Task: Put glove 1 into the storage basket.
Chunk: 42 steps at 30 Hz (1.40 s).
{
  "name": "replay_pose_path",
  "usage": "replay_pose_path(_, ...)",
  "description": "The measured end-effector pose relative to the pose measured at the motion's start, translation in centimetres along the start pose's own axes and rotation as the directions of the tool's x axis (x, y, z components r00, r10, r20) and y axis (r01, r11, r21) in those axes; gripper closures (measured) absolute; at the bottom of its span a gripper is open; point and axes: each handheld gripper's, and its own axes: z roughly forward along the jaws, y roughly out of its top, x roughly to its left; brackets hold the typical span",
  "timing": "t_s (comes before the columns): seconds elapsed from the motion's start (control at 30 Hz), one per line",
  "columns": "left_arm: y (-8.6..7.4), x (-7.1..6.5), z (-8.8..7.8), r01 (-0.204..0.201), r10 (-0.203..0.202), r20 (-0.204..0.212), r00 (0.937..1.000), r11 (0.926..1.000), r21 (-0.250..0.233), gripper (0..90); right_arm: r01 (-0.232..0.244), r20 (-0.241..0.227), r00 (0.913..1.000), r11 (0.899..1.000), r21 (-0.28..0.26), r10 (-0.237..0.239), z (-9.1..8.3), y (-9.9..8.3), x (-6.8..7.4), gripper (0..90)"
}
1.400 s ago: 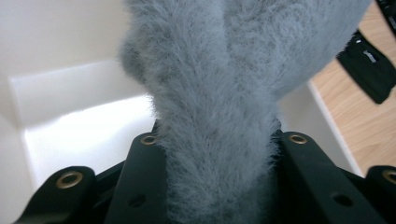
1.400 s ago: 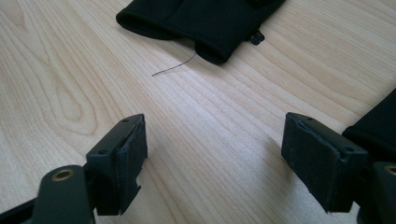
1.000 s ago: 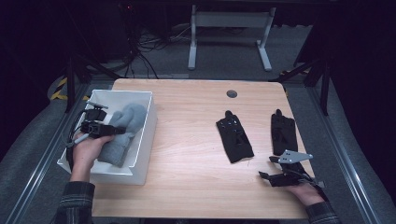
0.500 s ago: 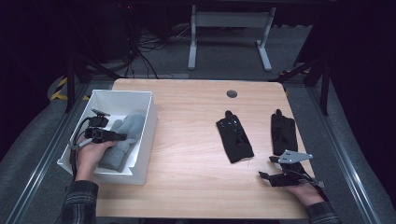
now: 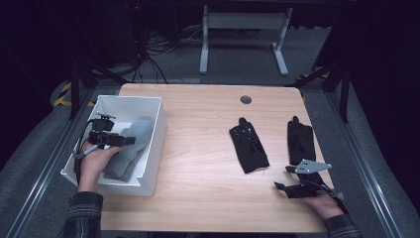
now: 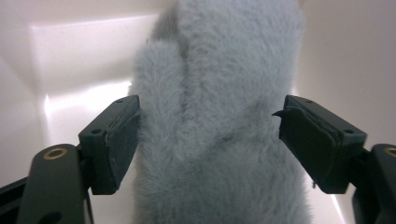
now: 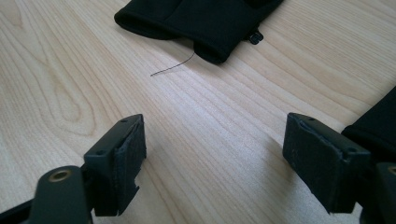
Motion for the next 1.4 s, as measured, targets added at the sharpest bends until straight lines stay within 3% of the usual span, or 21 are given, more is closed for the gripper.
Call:
replay_pose_path(0.07,0.0,-0.1,-0.5,0.005,-0.005,0.0,1.0,0.9996,-0.029,21.5,0.0,0.0,1.0,1.0,0.0,0.0,0.0,0.0,0.0,22.1)
replay_pose_path(0.23,0.6,-0.6,-1.4,-0.023,0.022,-0.016,0.9996,0.9989,-0.041,20.1,0.0,0.001,1.0,1.0,0.0,0.0,0.0,0.0,0.0,22.1)
replay_pose_path(0.43,1.8,-2.7,-3.3,-0.066,0.07,0.035,0.9969,0.9931,-0.097,19.9,-0.001,0.001,1.0,1.0,0.0,0.001,0.0,0.0,0.0,22.1)
replay_pose_path(0.57,2.3,-4.2,-3.8,-0.098,0.105,0.064,0.9923,0.9889,-0.112,19.9,-0.001,0.001,1.0,1.0,0.0,0.001,0.0,0.0,0.0,22.1)
replay_pose_path(0.77,3.3,-7.0,-4.6,-0.151,0.168,0.11,0.9797,0.9777,-0.146,20.0,-0.001,0.001,1.0,1.0,0.0,0.001,0.0,0.0,0.0,22.1)
replay_pose_path(1.0,3.9,-10.0,-4.7,-0.211,0.237,0.17,0.9564,0.9644,-0.159,20.0,-0.001,0.001,1.0,1.0,0.0,0.001,0.0,0.0,0.0,22.1)
replay_pose_path(1.17,4.1,-12.7,-4.5,-0.26,0.292,0.203,0.9347,0.9502,-0.172,20.0,0.0,0.002,1.0,1.0,0.001,0.0,0.0,0.0,0.0,22.1)
replay_pose_path(1.27,4.1,-14.2,-4.3,-0.292,0.327,0.224,0.9181,0.9403,-0.175,20.0,0.0,0.002,1.0,1.0,0.001,0.0,0.0,0.0,0.0,22.2)
replay_pose_path(1.3,4.1,-14.2,-4.3,-0.292,0.327,0.224,0.9181,0.9403,-0.175,20.1,0.0,0.002,1.0,1.0,0.001,0.0,0.0,0.0,0.0,22.2)
replay_pose_path(1.4,4.1,-15.8,-3.6,-0.323,0.356,0.243,0.9023,0.9314,-0.169,20.0,0.0,0.002,1.0,1.0,0.001,0.0,0.0,0.0,0.0,22.1)
